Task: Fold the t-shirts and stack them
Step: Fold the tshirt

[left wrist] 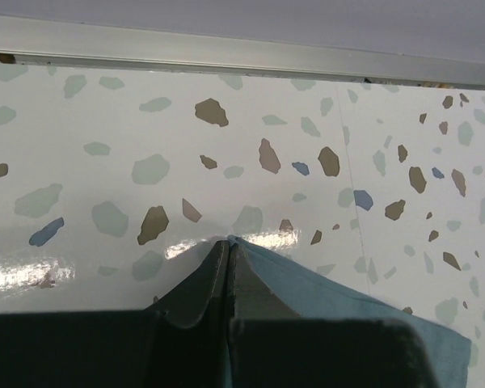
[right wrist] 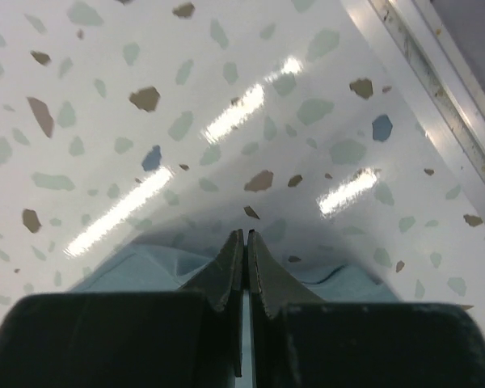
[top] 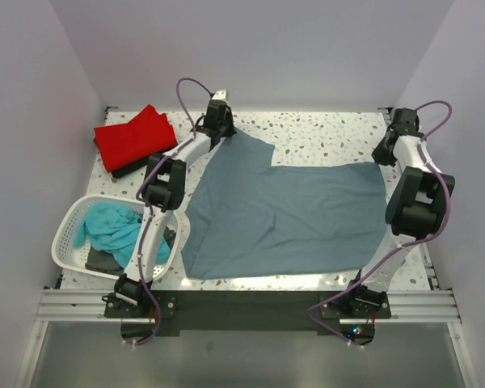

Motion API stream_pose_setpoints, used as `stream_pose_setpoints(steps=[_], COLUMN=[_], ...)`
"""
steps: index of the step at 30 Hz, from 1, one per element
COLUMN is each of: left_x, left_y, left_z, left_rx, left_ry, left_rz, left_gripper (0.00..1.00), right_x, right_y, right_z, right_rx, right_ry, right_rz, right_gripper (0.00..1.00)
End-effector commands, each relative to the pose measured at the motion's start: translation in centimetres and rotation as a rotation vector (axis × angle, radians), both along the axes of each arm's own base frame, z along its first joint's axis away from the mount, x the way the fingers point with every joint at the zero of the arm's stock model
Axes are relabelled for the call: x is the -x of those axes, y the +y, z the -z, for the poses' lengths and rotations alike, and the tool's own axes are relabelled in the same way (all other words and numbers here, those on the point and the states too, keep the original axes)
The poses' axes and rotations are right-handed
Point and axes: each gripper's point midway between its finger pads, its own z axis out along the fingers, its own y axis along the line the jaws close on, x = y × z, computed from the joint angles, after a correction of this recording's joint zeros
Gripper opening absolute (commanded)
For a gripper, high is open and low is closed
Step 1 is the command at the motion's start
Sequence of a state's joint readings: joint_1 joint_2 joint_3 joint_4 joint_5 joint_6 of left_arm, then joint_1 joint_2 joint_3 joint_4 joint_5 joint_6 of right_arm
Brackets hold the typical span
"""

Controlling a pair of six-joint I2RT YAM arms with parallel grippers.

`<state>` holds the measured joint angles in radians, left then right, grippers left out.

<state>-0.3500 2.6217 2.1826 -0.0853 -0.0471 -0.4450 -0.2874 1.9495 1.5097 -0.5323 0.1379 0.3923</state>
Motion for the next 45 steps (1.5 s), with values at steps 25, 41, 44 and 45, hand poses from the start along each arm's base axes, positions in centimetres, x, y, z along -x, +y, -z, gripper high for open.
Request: stream_pose_setpoints(steps=[25, 41, 44, 45], left_x=[2.0, 19.2, 21.6, 22.3], left_y=[-0.1, 0.3, 1.3, 1.6], left_z=[-21.5, -19.4, -19.1, -19.1], left_rx=[0.333, 0.264, 0.241, 0.237], left_ry=[-0.463, -0.343, -0.330, -0.330], left_rz=[0.207, 0.435, 0.418, 0.413], left_gripper=[0.00, 0.00, 0.00, 0.00], right_x=[-5.9, 2.3, 3.7, 4.3], right_y=[-1.0, -0.3, -0.6, -0.5], right_z=[-6.5, -8.0, -7.7, -7.2], right_rx=[0.013, 0.089, 0.109, 0.109], right_ry=[-0.153, -0.115, -0.093, -0.077], right_rz=[-0.034, -0.001, 0.015, 0.020], right_gripper=[0.00, 0.00, 0.00, 0.00])
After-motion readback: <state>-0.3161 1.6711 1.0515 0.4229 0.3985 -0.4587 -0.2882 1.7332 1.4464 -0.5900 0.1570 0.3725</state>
